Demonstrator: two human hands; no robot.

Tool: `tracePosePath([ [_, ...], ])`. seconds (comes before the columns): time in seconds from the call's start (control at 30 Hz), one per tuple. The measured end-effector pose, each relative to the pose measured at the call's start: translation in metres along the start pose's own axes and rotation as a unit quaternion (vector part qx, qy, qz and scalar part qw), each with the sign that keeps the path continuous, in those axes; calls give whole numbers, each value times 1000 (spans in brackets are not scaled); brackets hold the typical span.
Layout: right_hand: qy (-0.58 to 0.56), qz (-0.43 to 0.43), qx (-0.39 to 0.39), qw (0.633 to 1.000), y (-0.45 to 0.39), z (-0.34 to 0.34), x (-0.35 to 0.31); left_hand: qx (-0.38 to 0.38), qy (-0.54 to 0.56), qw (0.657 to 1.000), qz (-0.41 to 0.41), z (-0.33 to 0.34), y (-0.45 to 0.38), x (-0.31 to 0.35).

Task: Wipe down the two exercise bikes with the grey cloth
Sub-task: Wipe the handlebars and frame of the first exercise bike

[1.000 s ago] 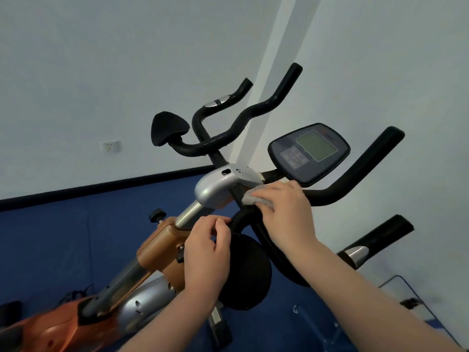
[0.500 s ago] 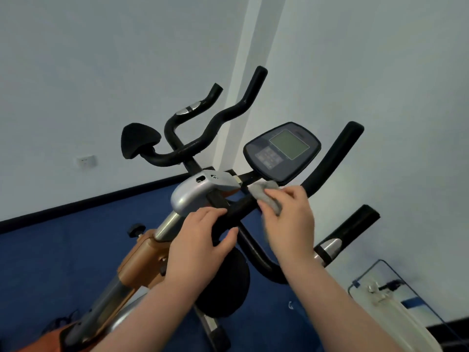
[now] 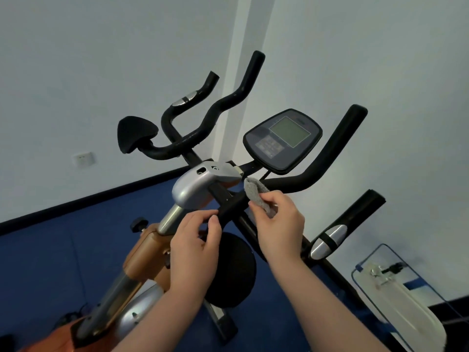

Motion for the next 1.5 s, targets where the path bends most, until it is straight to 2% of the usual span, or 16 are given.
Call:
tracePosePath([
  [0.1,-14,-22,-25,999,-2,-1,-1,22,5,1000,-6,0,1,0],
  [0.37,65,-179,-117,975,2,-1,-27,35,-20,999,-5,0,2,-1],
  [0.53,165,-296,-280,898,6,-2,-28,5,-53,999,9,-1,10,1],
  [0.7,165,-263,-413,856,-4,-23,-13,-22,-154,985,78,-1,13,11],
  [0.73,156,-258,-402,865,-8,-25,-14,-25,-169,981,90,1,13,14],
  [0.83,89,-225,-273,931,-12,-22,-24,-20,-210,971,114,6,11,22],
  [0.9,97,-210,-247,941,-5,-14,-26,-9,-225,967,119,7,11,24],
  [1.07,143,-216,-312,914,5,-30,-8,4,-271,951,147,16,17,35],
  [1.2,171,-215,-356,893,12,-50,3,-4,-264,954,144,18,20,32],
  [1.37,246,-218,-382,864,10,-61,0,-48,-273,952,130,17,20,33],
  [1.43,255,-207,-378,866,6,-67,0,-76,-273,951,122,15,18,34],
  [1.5,249,-185,-344,886,1,-73,3,-89,-282,947,122,11,16,38],
])
Point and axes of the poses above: each hand's wrist, its own y-axis away from the middle knuckle, its own z-axis out of the palm, x = y × z, the point moved 4 cm from there along -y, towards the middle knuckle, and after that the axes turned 8 degrees about y, right-handed, at the moved point
